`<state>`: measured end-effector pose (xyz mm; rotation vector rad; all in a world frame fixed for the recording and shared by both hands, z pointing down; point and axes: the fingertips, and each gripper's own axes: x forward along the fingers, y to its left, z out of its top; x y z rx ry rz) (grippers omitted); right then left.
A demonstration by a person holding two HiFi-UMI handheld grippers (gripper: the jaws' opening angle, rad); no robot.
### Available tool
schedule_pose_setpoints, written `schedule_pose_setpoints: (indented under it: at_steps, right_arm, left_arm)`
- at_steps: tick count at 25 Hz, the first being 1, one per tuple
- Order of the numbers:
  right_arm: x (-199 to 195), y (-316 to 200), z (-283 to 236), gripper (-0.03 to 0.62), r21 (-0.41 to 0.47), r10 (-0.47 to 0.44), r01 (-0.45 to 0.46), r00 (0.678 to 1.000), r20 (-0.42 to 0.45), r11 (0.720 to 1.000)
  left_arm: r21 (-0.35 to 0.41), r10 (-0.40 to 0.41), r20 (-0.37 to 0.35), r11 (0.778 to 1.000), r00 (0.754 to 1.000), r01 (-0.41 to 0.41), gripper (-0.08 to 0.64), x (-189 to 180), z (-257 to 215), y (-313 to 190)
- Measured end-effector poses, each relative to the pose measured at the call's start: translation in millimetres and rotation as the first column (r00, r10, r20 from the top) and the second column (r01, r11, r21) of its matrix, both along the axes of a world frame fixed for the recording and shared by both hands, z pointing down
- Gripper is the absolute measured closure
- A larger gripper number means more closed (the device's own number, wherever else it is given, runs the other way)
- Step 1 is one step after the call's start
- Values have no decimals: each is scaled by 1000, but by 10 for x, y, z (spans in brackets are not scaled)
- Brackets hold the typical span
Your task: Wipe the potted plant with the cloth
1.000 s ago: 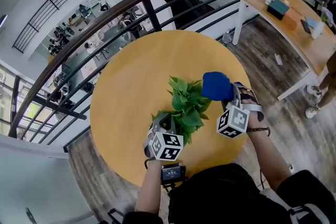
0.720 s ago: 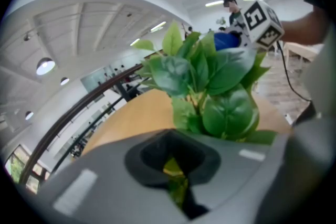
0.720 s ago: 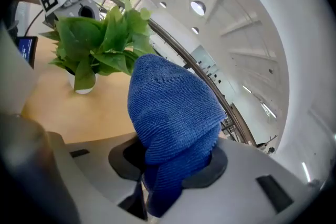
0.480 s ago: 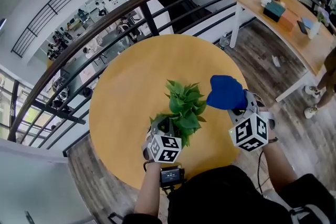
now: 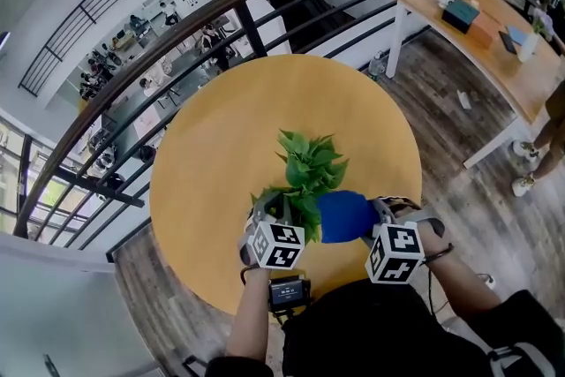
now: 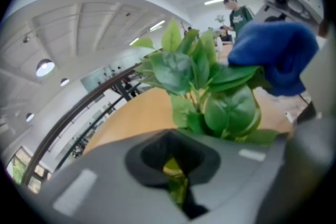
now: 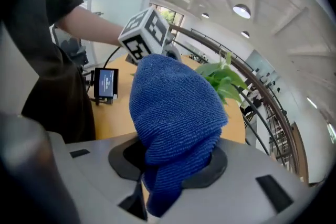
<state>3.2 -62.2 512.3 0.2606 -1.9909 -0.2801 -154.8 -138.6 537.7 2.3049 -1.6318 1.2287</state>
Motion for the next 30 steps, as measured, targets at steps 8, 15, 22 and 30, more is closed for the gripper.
schedule_pose_setpoints:
  at_steps: [8, 15, 22, 30]
  right_arm:
    - [451, 117, 518, 442, -127, 47, -66, 987, -154, 990]
    - [646, -56, 8, 442, -127, 159, -160, 987, -14, 979]
    - [114, -213, -805, 442, -8, 40, -39, 987, 158, 999]
    - [-7, 30, -2, 442, -116, -37, 32, 998, -48, 993]
  left_arm:
    - [1, 0, 4, 1000, 1000, 0, 558, -11, 32, -45]
    - [-1, 8, 2, 1000, 1000, -8, 558, -14, -7, -24]
    - [-4, 4, 0, 1000, 1000, -4, 558, -26, 16, -13]
    - [-14, 6, 1, 1000, 1000, -6, 558, -26, 27, -1]
